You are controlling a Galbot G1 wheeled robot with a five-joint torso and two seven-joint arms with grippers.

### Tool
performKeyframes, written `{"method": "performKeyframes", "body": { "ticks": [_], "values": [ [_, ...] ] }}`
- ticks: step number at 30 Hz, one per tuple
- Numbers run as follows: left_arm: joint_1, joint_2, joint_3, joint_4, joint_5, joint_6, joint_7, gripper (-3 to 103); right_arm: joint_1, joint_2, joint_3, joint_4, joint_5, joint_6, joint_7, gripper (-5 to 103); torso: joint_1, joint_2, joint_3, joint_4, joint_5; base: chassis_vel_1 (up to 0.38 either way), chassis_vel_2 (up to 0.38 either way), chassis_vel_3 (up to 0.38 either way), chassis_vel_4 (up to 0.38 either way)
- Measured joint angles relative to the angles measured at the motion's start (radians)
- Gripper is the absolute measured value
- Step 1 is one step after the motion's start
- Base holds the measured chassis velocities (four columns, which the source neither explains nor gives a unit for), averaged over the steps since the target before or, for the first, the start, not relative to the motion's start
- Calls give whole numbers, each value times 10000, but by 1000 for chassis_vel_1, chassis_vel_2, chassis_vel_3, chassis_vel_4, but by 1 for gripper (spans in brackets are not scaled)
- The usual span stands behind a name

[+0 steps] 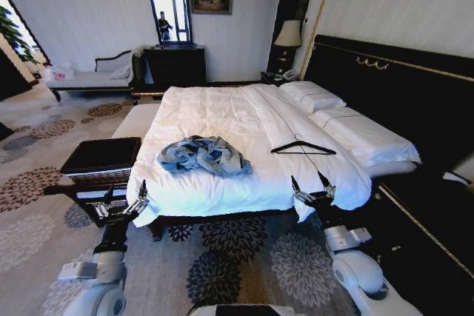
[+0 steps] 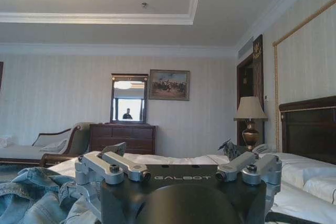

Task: Pick up the clothes from the bed and hang them on the clothes hanger.

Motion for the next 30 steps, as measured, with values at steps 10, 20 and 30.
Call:
{"method": "performKeyframes", "body": {
  "ticks": [10,20,30],
  "values": [
    [-6,-60,30,88,53,-51,17,100,-42,157,-130,-102,-278,51,-61,100,0,0,0,0,0,0,0,0,0],
    [12,-135,37,130,91,-110,37,100,-54,172,-161,-199,-318,238,-215,100,-4,2,-1,0,0,-100,103,92,-100],
    [-10,-200,44,138,135,-125,46,100,29,160,-208,-273,-300,286,-232,100,3,-1,1,1,-2,-256,263,255,-262]
  ]
}}
